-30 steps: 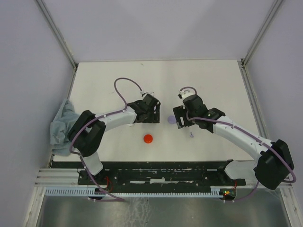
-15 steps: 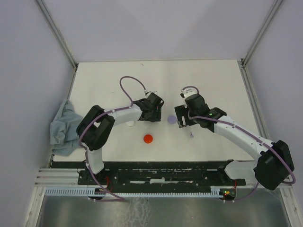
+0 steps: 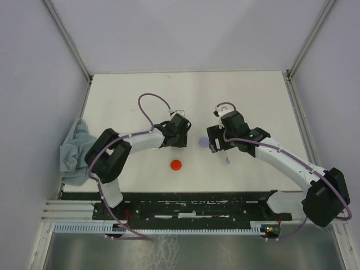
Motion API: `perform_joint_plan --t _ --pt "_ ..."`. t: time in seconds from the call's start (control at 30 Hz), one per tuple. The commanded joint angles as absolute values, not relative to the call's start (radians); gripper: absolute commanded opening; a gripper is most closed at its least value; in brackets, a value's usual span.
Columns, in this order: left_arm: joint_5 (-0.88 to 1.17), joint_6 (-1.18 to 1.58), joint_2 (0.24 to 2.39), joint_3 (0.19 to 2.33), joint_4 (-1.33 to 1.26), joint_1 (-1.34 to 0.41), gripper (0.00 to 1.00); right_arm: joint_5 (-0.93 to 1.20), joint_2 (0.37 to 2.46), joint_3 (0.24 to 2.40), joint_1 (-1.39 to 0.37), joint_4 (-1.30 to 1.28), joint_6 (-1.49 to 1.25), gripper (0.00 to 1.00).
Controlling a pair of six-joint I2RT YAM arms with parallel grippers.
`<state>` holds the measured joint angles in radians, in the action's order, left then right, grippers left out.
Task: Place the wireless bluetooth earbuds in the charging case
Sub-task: Pick up the charging case at the center of the board.
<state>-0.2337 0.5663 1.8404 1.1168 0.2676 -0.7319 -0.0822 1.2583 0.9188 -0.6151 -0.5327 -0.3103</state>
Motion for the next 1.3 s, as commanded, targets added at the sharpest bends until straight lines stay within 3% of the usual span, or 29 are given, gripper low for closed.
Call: perform_joint_plan --t 0.0,0.6,0.93,1.27 --pt "-0.230 0.493 1.693 1.027 0.168 -0.741 0.50 -0.017 1.245 0.989 -0.603 -0.521 -0.321 0.88" --pt "-0.140 0.049 1.180 0.703 -0.252 -0.814 0.47 0.310 1.387 1.409 -0.595 -0.732 -0.354 0.76" --pt "0.002 -0.197 1.066 0.586 -0.440 -0.860 0.46 0.447 1.456 1.496 -0.623 -0.730 -0.415 0.68" --pt "0.070 -0.239 1.045 0.574 -0.489 -0.867 0.46 0.451 1.502 1.483 -0.673 -0.675 -0.436 0.60"
